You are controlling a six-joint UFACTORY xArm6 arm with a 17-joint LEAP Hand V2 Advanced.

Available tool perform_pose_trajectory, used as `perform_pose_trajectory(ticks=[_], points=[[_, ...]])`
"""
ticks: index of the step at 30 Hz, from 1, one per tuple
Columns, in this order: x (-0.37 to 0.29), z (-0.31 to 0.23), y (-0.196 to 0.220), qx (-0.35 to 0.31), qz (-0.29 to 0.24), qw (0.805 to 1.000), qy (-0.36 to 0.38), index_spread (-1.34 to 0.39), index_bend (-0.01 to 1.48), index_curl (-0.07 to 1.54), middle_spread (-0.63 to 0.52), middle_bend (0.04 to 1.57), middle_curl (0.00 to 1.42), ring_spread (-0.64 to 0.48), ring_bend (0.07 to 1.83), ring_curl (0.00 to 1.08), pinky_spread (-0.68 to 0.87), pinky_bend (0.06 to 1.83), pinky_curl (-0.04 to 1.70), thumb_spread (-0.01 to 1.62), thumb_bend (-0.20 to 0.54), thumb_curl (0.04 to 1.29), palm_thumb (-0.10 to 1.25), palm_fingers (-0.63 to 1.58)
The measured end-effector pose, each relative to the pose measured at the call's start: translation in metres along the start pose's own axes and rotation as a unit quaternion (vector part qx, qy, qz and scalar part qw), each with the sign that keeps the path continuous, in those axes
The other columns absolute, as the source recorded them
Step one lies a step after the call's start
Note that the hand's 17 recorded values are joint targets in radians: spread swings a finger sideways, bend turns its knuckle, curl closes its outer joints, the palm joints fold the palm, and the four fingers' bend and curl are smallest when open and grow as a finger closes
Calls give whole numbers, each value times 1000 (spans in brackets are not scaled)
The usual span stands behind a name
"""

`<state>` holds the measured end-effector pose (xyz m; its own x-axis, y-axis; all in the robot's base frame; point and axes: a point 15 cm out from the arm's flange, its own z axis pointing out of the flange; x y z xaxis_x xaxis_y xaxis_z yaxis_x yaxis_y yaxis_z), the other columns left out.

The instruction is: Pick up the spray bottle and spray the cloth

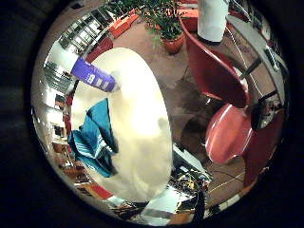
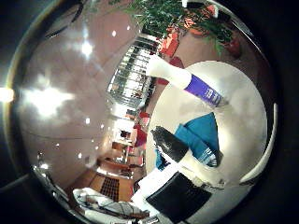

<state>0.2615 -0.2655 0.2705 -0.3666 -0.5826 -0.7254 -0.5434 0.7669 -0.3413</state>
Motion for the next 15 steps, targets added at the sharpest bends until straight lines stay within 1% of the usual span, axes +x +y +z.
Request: perform_pose_trajectory(ticks=[5,10,12,13,14,15], points=[[-6,25,-14,8,2,1000,-29,-134,162,275,96,351,372,188,600,264,375,460,328,1084,-21,300,592,264],[-17,47,-16,-2,-1,999,-46,-146,170,296,55,374,386,156,615,269,358,465,312,1083,-19,305,611,289],[-21,53,-19,0,-4,999,-47,-159,175,300,18,421,404,100,670,282,333,454,300,1083,-17,306,625,387],[-24,56,-20,1,-4,999,-50,-178,175,303,-21,452,418,39,718,292,288,462,293,1082,-17,308,634,455],[-27,59,-21,4,-4,999,-53,-211,183,313,-82,519,453,-53,815,324,202,468,290,1084,-13,312,658,575],[-31,61,-22,6,-3,998,-59,-252,185,322,-132,585,487,-127,928,361,86,546,306,1085,-9,316,680,775]])
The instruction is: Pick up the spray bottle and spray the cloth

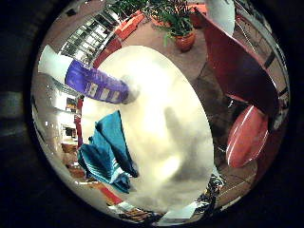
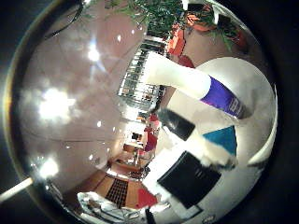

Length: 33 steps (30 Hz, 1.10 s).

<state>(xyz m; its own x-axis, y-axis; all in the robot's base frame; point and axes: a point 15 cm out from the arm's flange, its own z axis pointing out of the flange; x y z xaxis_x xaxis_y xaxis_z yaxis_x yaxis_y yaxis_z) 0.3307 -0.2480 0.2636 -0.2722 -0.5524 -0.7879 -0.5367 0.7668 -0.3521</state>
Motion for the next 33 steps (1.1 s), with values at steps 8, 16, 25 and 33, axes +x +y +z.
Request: perform_pose_trajectory(ticks=[8,16,25,33], points=[[-30,5,-2,27,-27,999,-32,-421,730,671,-250,1014,775,-261,1245,578,-263,1105,611,1116,-6,373,888,1135],[-44,5,15,55,-34,997,-52,-309,1074,869,-198,1228,881,-247,1355,713,-221,1245,876,1150,-11,394,967,1082],[-62,-4,13,64,-53,995,-60,-250,1139,862,-167,1281,875,-245,1357,777,-195,1203,1064,1180,-10,409,1004,1068],[-57,-21,9,81,-50,993,-68,-231,1136,841,-159,1285,858,-247,1332,809,-199,1145,1178,1195,-16,408,981,1065]])
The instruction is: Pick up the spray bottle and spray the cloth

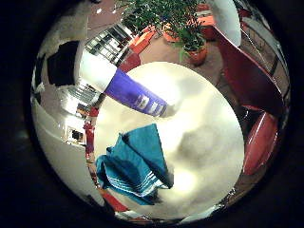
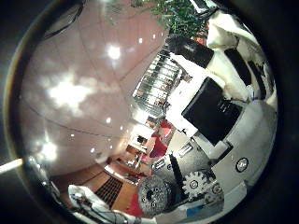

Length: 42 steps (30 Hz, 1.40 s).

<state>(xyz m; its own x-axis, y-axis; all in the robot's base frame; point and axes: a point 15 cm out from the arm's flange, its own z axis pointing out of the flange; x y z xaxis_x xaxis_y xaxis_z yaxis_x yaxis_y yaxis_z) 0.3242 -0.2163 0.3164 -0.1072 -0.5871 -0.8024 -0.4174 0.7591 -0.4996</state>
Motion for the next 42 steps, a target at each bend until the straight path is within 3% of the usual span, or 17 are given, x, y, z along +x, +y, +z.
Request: perform_pose_trajectory(ticks=[8,16,21,25,27,32,39,42], points=[[4,-18,0,10,0,1000,-9,-263,999,812,-159,1232,819,-239,1300,782,-225,1033,1189,1192,-18,402,919,1035],[14,-23,5,9,0,1000,-8,-348,661,792,-161,1096,740,-247,1255,690,-330,932,1065,1170,-17,398,887,982],[33,-31,21,13,30,999,-3,-389,358,778,-204,997,734,-260,1246,650,-417,937,984,1151,-23,396,843,741],[38,-32,21,13,31,999,-2,-373,232,764,-204,878,720,-258,1223,631,-421,873,954,1143,-23,393,805,485],[40,-33,20,14,30,999,-2,-355,233,750,-187,798,699,-241,1161,610,-362,788,944,1136,-26,390,775,304],[48,-35,20,7,32,999,2,-269,252,687,-76,619,620,-121,977,545,-89,646,906,1110,-29,379,704,95],[59,-33,17,-4,35,999,4,-166,173,514,117,402,464,133,682,400,330,512,703,1080,-28,354,626,-11],[63,-30,14,-12,36,999,3,-158,149,445,171,326,413,190,577,346,397,492,627,1074,-25,348,619,-35]])
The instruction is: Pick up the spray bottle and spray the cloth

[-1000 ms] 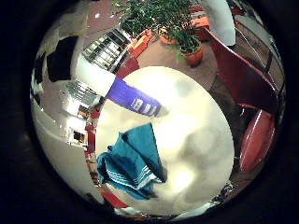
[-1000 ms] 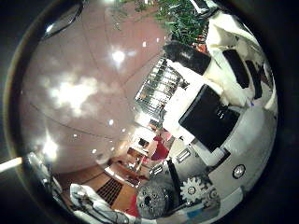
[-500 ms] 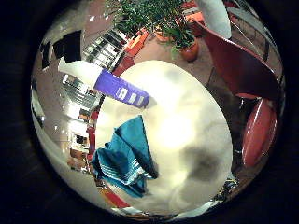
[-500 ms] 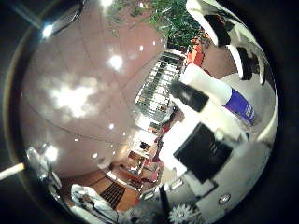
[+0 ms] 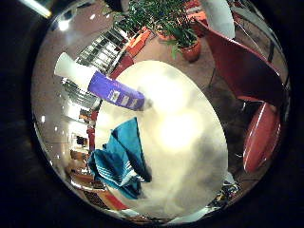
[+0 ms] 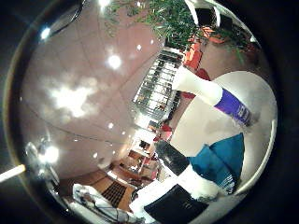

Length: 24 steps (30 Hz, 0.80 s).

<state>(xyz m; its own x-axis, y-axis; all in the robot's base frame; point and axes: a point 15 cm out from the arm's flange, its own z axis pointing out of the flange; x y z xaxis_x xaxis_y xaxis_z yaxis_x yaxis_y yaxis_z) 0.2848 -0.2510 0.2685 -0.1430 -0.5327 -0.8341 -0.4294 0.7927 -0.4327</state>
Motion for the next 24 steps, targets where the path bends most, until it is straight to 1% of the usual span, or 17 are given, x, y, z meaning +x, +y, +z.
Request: perform_pose_trajectory(ticks=[4,11,18,24], points=[[3,8,-6,-15,4,1000,-5,-168,134,351,207,254,367,237,493,300,414,452,533,1060,-26,335,602,-37],[5,23,-18,-37,8,999,-13,-151,124,252,230,198,337,261,403,261,402,417,429,1034,-29,312,553,-47],[19,40,-26,-46,17,999,3,-104,132,219,244,191,321,264,383,255,391,419,382,1019,-26,304,540,-35],[26,60,-33,-56,14,998,11,-62,147,226,253,195,316,263,379,255,388,414,356,1017,-26,304,537,-14]])
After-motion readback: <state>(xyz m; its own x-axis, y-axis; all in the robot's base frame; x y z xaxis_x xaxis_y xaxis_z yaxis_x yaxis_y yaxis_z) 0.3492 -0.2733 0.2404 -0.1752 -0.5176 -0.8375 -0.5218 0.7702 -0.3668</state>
